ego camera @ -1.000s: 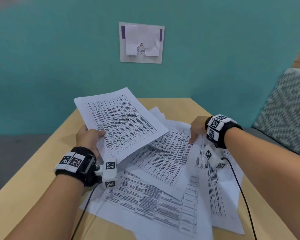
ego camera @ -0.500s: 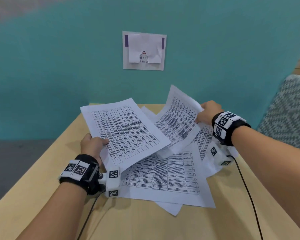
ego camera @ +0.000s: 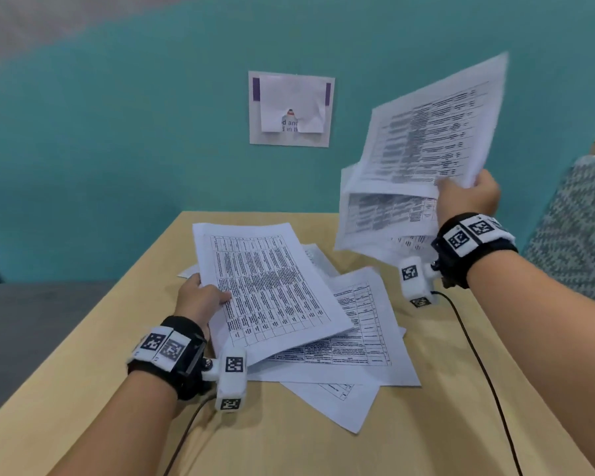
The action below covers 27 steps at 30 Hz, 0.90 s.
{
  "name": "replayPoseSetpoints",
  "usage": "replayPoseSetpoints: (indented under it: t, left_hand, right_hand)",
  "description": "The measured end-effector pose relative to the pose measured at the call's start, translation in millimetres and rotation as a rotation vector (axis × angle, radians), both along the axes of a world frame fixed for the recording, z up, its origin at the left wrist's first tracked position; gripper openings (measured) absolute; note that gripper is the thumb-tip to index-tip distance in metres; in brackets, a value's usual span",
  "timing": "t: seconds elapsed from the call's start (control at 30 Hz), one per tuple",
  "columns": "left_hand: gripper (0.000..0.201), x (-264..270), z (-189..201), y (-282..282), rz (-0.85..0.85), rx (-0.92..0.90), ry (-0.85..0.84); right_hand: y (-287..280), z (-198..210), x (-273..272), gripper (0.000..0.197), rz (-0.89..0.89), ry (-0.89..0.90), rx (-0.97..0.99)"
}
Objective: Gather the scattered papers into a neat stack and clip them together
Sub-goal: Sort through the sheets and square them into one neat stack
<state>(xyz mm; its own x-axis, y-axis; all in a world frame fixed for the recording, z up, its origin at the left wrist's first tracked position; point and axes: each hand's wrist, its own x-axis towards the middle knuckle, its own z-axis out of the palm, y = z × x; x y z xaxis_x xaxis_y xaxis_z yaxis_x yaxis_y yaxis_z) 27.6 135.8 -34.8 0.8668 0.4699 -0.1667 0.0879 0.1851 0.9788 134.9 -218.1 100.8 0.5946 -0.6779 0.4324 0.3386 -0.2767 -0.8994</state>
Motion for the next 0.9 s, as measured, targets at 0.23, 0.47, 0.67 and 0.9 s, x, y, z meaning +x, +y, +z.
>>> replayPoseSetpoints:
  t: [0.23, 0.47, 0.67, 0.9]
  left_hand:
    - [0.040, 1.7, -1.3, -0.2, -0.079, 0.077, 0.090]
    - [0.027, 14.5, -12.0, 5.6, -0.127, 0.110, 0.120]
    - [0.047, 14.8, -17.4, 6.8, -0.158, 0.027, 0.102]
    - [0.047, 11.2, -12.9, 5.1, -0.181, 0.037, 0.174]
  right_hand:
    - [8.8, 3.9, 11.9, 0.034, 0.414, 0.029, 0.490]
    - [39.9, -36.0, -2.8, 0.044, 1.010, 0.421, 0.158]
    - [38.1, -39.5, 4.6, 0.017, 0.700, 0.632, -0.511]
    - [45.5, -45.7, 16.0, 0.055, 0.597, 0.745, -1.138]
